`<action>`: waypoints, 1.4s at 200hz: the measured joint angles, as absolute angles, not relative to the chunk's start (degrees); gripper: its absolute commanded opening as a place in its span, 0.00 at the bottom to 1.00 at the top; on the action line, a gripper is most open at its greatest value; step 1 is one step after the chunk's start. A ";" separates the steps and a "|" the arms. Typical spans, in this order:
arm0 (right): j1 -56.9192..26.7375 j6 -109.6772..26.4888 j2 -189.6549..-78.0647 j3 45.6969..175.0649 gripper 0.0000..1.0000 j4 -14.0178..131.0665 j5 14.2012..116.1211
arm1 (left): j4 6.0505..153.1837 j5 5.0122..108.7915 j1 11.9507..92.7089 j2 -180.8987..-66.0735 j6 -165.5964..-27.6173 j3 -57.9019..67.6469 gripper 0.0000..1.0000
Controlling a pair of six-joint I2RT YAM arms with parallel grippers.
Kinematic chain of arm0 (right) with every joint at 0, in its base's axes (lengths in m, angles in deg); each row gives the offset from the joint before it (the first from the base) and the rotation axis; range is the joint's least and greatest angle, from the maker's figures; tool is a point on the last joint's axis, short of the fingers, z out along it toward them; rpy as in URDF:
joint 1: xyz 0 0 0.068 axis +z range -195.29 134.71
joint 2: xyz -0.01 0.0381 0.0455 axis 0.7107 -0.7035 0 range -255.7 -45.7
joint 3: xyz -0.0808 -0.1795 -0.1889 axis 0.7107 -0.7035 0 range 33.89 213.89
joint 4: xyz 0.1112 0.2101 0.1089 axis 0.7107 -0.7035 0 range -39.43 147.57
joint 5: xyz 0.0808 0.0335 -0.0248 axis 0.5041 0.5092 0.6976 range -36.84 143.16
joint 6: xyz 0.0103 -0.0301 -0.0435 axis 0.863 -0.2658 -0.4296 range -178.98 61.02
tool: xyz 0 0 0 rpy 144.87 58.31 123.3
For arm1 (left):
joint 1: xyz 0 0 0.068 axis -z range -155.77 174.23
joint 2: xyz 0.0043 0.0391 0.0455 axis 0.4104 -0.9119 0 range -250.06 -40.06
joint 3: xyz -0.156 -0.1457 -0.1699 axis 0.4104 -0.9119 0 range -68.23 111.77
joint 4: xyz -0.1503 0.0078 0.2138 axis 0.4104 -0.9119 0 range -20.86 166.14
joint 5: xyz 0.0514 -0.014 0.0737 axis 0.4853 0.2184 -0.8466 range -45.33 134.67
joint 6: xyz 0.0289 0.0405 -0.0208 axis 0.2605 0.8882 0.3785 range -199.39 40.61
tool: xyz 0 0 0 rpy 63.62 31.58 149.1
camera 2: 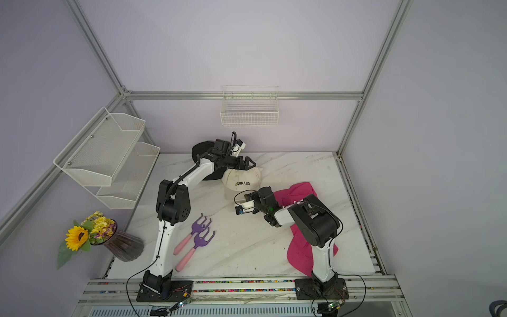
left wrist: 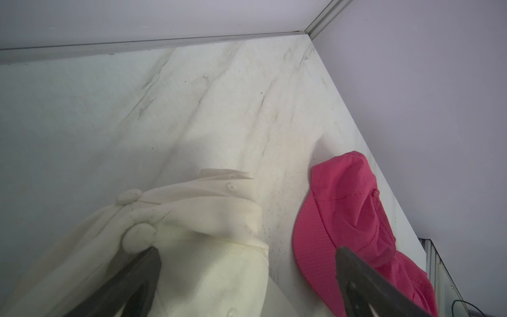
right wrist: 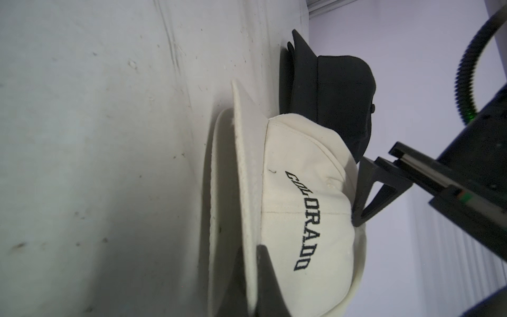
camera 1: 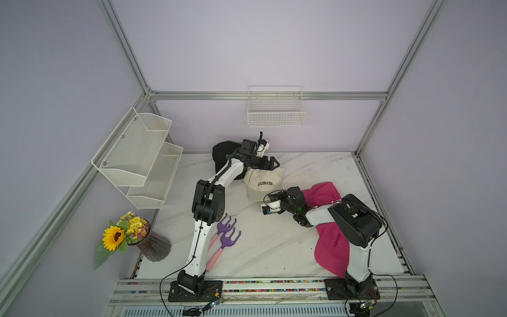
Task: Stack the baseball caps by color
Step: Place the baseball cap on the baseball cap, then move the baseball cap to the center of the board.
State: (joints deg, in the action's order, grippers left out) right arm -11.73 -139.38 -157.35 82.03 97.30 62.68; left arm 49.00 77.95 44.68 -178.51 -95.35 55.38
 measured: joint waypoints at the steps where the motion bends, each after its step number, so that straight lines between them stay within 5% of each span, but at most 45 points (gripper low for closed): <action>1: -11.71 -139.38 -157.35 82.03 0.00 97.25 62.66 | 49.00 77.95 44.68 -178.64 -95.38 55.47 1.00; 173: -19.88 -138.57 -158.49 85.83 0.00 92.99 65.76 | 57.00 76.90 47.32 -186.29 -104.86 66.96 1.00; 221: -21.15 -137.76 -162.71 92.87 0.00 90.74 66.62 | 58.57 82.39 39.48 -163.41 -103.75 44.60 1.00; 280: -23.75 -138.13 -168.43 101.59 0.00 89.12 67.95 | 69.15 69.32 40.53 -134.64 -100.14 18.38 1.00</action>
